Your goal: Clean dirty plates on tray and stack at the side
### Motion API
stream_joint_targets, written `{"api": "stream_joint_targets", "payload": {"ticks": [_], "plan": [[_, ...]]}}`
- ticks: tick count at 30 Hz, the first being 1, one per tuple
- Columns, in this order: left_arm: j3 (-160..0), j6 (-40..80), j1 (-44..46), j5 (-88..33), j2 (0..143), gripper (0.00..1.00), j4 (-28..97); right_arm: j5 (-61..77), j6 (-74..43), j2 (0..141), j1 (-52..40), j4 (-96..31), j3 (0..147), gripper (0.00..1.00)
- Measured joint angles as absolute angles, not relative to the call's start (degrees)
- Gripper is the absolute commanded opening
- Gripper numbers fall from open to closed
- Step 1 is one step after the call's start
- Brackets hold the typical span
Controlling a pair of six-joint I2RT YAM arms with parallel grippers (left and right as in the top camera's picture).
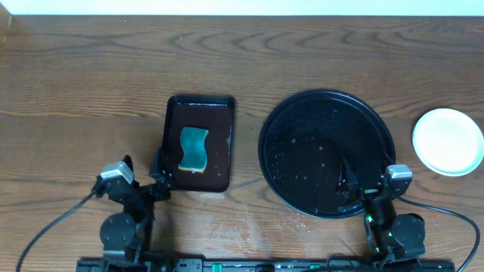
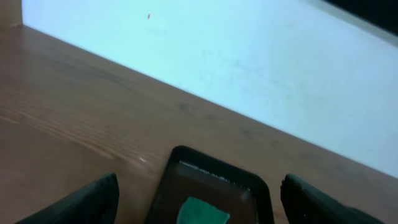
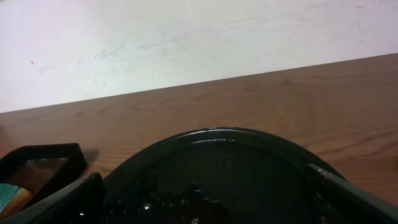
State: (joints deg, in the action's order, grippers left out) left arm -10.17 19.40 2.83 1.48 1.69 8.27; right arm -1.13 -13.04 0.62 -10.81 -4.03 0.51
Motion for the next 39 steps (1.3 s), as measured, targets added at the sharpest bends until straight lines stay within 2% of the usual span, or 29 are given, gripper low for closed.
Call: {"api": "stream_joint_targets", "payload": {"ticks": [9,39], "plan": [[-1.45,19.38,3.14,1.58,0.73,0.84,1.74,-1.10,-13.04,0.58,-10.81,-4.05,0.49,0.99],[-1.45,19.40,3.55,1.63,0.58,0.84,1.89,-1.13,-13.04,0.62,-10.81,-3.99,0.47,0.99]]}}
